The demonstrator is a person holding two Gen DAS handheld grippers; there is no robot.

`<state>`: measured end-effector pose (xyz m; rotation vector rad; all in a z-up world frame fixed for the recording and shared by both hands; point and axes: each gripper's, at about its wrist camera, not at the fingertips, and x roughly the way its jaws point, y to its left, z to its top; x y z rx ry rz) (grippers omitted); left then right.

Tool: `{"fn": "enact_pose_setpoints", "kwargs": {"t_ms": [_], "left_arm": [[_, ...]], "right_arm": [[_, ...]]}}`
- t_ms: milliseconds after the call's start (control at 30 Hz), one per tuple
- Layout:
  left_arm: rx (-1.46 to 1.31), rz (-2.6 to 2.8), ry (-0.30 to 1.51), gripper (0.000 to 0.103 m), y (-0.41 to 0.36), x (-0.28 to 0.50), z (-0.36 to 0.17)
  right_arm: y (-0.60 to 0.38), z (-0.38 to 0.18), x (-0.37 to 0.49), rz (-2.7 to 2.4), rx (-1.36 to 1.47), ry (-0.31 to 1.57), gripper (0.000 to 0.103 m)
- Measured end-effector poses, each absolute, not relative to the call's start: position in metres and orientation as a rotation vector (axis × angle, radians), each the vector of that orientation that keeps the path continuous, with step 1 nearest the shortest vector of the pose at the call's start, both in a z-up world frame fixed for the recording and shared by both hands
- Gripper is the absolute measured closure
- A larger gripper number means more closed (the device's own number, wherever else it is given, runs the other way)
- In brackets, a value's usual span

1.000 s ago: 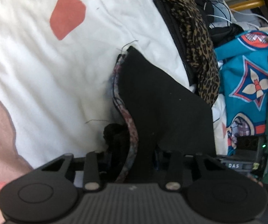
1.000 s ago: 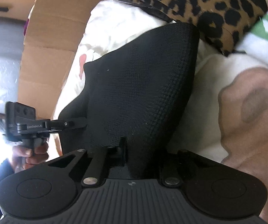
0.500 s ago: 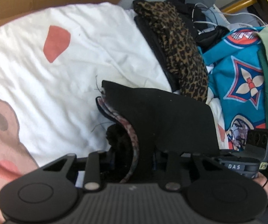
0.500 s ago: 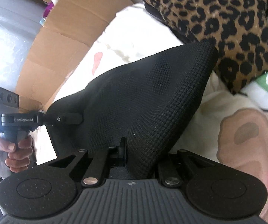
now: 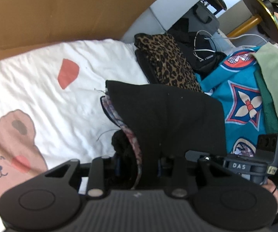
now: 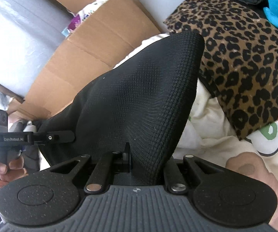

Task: Fold clothes
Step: 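Carry the gripped black knit garment with both tools toward the teal blanket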

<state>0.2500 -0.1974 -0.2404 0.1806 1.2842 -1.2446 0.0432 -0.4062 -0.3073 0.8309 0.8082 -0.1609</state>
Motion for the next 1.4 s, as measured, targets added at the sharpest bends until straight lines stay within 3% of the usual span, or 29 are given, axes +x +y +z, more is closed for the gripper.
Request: {"fn": "enact_pose_setpoints", "kwargs": {"t_ms": [667, 1400], "left_arm": [[-0.023, -1.169, 1.043, 0.069, -0.179, 0.187, -0.143], [-0.11, -1.242, 0.917, 0.069, -0.278, 0.101, -0.101]], "right_arm": [[-0.436, -0.197, 0.017, -0.062, 0.668, 0.638, 0.094], [-0.518, -0.104, -0.041, -0.248, 0.421, 0.538, 0.094]]}}
